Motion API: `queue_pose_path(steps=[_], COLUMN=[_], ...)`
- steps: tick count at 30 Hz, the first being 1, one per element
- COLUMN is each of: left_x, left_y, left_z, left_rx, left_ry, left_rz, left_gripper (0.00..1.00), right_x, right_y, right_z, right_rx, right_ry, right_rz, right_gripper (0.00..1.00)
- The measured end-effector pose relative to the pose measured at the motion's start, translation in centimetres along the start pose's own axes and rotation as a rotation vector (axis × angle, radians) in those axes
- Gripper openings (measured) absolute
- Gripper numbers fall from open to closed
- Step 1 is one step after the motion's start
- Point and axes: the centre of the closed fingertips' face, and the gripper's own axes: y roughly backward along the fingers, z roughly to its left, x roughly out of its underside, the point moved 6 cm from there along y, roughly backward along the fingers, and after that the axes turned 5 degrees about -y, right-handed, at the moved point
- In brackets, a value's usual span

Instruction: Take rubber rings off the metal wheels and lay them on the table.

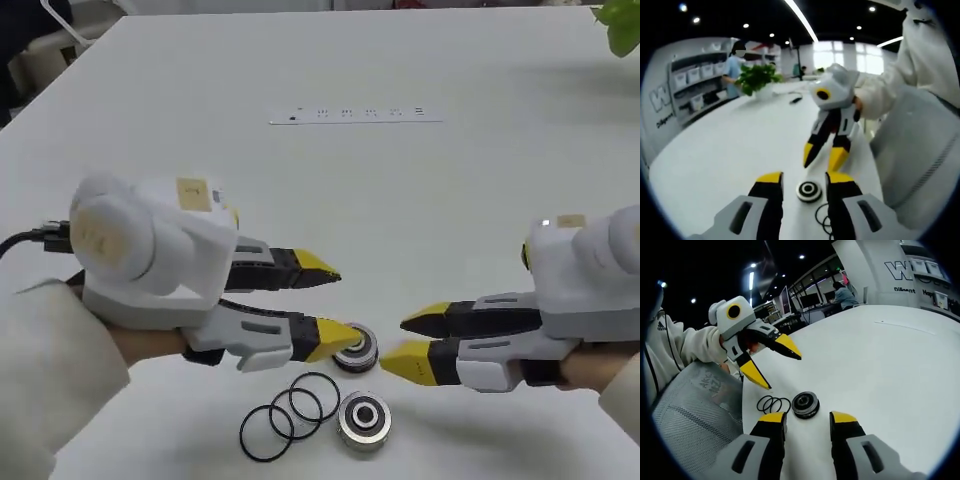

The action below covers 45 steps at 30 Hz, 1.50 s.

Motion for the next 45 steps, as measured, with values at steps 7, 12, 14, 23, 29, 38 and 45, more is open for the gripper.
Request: queue_pose_path(steps=[7, 12, 14, 23, 29, 38, 45], left_x=[1.3, 2.4, 2.6, 3.5, 3.6, 3.6, 3.7], left_y=[-1.0, -1.4, -1.5, -2.2, -2.4, -2.6, -2.9], left_z=[-0.3, -0.4, -0.3, -0.5, -0.5, -0.4, -0.1], left_rx=[0.021, 0.032, 0.033, 0.048, 0.05, 0.056, 0.058], left_ry=[0.013, 0.02, 0.026, 0.042, 0.062, 0.053, 0.047], left_rz=[0.028, 0.054, 0.056, 0.079, 0.075, 0.071, 0.069], left_gripper=[0.31, 0.25, 0.24, 0.21, 0.19, 0.14, 0.14], right_x=[0.2, 0.3, 0.3, 0.4, 0.7, 0.7, 0.7], right_y=[-0.4, -1.0, -1.2, -1.8, -2.1, -2.4, -2.6], right_z=[-0.4, -0.1, -0.2, -0.3, -0.3, -0.2, -0.2], right_rx=[-0.004, -0.012, -0.01, -0.012, -0.017, -0.021, -0.027], right_ry=[0.023, 0.075, 0.093, 0.133, 0.16, 0.206, 0.244], right_rz=[0.007, 0.026, 0.036, 0.06, 0.078, 0.088, 0.094], right_gripper=[0.28, 0.24, 0.23, 0.21, 0.2, 0.17, 0.14])
